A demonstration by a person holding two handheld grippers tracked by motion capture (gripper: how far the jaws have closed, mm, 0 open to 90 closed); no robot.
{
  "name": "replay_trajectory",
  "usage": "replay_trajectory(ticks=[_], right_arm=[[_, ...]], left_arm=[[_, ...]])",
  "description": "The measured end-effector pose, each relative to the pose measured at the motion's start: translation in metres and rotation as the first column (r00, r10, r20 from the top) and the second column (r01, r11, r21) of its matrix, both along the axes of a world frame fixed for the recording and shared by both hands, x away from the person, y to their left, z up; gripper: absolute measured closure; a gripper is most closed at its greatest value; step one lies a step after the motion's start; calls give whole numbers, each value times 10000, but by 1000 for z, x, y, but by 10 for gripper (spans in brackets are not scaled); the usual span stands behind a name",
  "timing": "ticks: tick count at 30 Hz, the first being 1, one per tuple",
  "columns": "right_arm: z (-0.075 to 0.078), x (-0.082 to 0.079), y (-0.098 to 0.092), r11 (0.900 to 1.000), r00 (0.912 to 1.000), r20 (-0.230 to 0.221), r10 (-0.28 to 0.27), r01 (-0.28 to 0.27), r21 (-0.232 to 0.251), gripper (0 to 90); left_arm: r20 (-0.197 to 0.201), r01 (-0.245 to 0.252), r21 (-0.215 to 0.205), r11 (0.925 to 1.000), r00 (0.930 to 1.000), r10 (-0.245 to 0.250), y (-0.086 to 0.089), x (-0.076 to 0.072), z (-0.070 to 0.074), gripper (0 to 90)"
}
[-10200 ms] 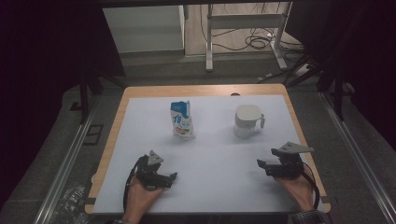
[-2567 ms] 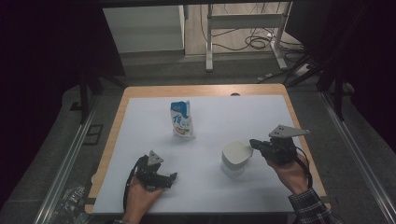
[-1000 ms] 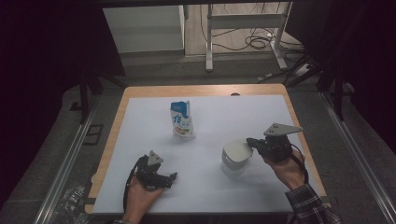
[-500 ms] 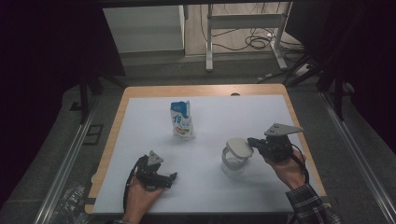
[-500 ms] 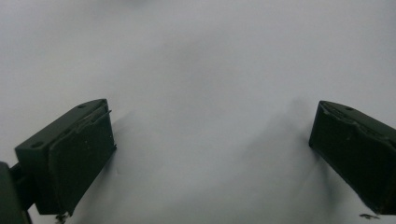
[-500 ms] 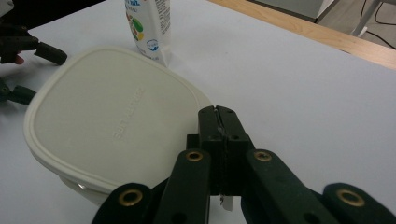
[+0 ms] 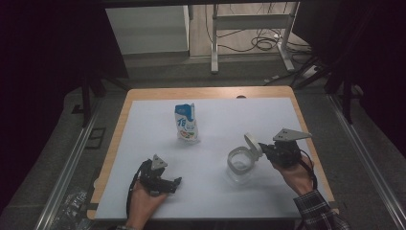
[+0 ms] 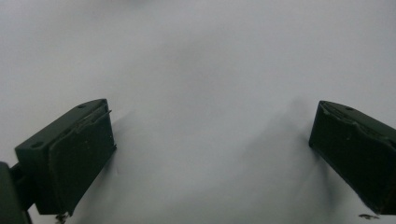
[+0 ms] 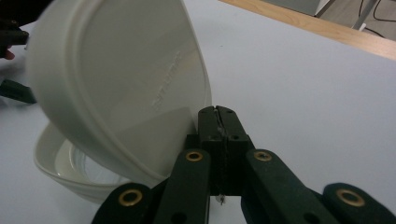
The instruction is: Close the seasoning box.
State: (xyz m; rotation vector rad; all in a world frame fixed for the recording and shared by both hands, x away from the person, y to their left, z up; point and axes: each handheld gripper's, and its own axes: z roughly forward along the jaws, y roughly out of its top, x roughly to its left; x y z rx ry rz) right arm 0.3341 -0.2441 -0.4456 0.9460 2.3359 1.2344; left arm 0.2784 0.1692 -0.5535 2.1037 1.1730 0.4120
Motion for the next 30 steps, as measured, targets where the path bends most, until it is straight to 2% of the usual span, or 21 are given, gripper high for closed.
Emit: replay_trajectory(ticks=[6, 13, 18, 30], right_arm=[[-5, 1, -4, 9997, 10000, -68, 10, -8, 240, 893], [-7, 0, -6, 9999, 9999, -25, -151, 151, 14, 891], [-7, -2, -10, 9996, 9996, 3, -287, 287, 39, 886], [-11, -10, -23, 9968, 9970, 92, -772, 770, 211, 805]], left_arm=[[-6, 0, 6, 10000, 10000, 0, 0, 0, 0, 3], [-8, 1, 8, 10000, 10000, -1, 0, 0, 0, 3], [-6, -1, 8, 10000, 10000, 1, 0, 0, 0, 3], [-30, 47, 79, 10000, 10000, -47, 0, 0, 0, 2]])
